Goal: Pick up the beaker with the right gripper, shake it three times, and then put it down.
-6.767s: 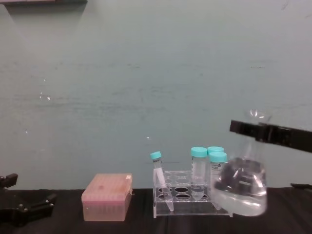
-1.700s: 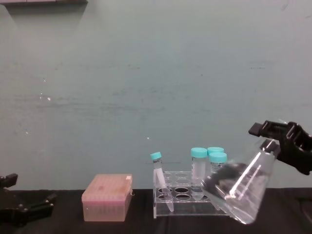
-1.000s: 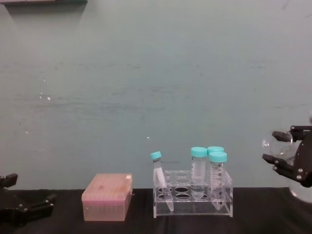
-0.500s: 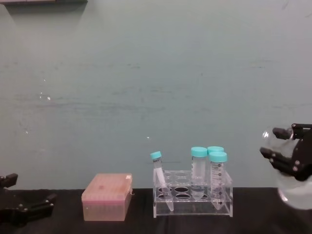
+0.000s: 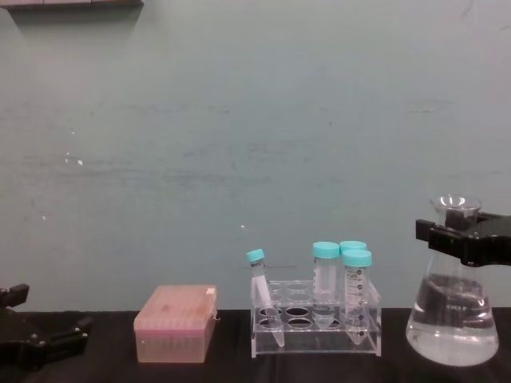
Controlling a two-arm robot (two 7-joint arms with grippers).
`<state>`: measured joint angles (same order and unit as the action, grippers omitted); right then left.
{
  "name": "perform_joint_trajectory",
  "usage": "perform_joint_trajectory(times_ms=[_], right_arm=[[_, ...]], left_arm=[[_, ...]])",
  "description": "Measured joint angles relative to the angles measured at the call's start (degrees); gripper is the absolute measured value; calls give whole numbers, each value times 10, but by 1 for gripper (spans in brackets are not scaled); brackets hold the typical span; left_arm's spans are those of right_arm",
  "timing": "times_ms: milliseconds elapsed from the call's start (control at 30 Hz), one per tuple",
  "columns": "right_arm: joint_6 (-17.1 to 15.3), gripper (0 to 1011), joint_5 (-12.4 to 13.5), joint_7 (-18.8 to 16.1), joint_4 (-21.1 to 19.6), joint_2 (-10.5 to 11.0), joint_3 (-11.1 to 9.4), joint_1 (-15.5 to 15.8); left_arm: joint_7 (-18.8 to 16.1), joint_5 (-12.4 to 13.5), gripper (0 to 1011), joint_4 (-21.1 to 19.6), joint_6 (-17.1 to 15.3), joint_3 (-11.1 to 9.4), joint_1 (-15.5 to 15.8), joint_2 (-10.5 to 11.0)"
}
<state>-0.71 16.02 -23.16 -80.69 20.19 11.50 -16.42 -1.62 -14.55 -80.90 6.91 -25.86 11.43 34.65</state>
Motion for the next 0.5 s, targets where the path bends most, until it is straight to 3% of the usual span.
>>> perform_joint_trajectory(times_ms=[500], right_arm=[[-12,457,19,11,-8,9,12,9]], left_arm=[[0,0,1000,0,0,0,0,0]])
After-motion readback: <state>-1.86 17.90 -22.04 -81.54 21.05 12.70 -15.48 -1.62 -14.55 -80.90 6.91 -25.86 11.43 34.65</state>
